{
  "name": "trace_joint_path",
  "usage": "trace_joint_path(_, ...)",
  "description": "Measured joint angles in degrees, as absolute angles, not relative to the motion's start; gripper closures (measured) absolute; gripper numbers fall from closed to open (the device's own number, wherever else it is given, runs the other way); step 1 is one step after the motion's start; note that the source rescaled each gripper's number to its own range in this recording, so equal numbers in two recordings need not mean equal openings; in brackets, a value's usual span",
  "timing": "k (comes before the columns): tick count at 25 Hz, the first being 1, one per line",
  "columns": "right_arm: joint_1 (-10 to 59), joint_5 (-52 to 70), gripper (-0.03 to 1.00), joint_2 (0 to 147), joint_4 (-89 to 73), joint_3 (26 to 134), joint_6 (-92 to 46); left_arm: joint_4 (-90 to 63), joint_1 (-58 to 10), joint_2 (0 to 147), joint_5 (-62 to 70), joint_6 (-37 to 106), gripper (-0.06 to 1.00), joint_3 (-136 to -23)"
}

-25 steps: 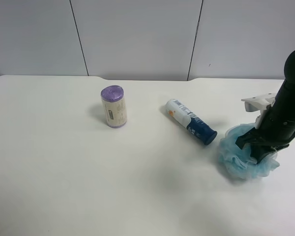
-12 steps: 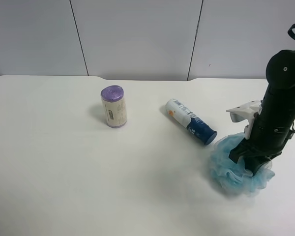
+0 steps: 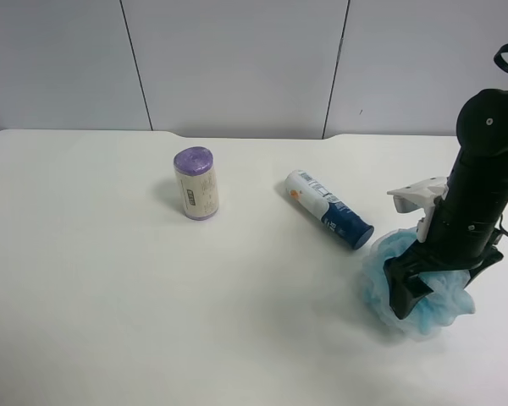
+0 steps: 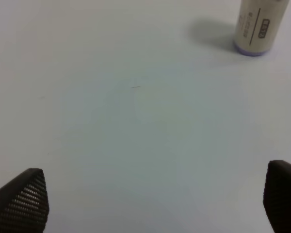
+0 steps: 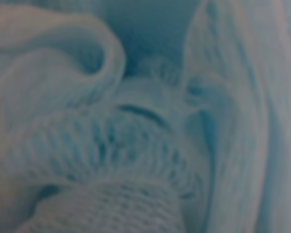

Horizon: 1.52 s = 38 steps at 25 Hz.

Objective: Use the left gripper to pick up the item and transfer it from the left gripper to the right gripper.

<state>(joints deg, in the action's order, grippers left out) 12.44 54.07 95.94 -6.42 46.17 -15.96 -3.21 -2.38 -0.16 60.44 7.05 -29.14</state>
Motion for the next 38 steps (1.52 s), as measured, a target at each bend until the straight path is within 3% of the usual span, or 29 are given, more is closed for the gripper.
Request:
trace_joint_path(10,12.4,61.4,-0.03,94.5,-4.8,52.5,-14.5,-3.2,-2.4,-0.2,60.4,7.1,0.07,-29.1)
trace_joint_path(31,12.4,69.3,-0.03,71.4,0.8,74.7,-10.7,-3.2,-2.4,-0.2,60.4,7.1,0.07,-29.1)
trace_joint_path(38,12.4,69.4,-0.03,60.5,0.8,76.2,-8.4,-3.2,-2.4,-0.2,60.4,7.1,0.07,-29.1)
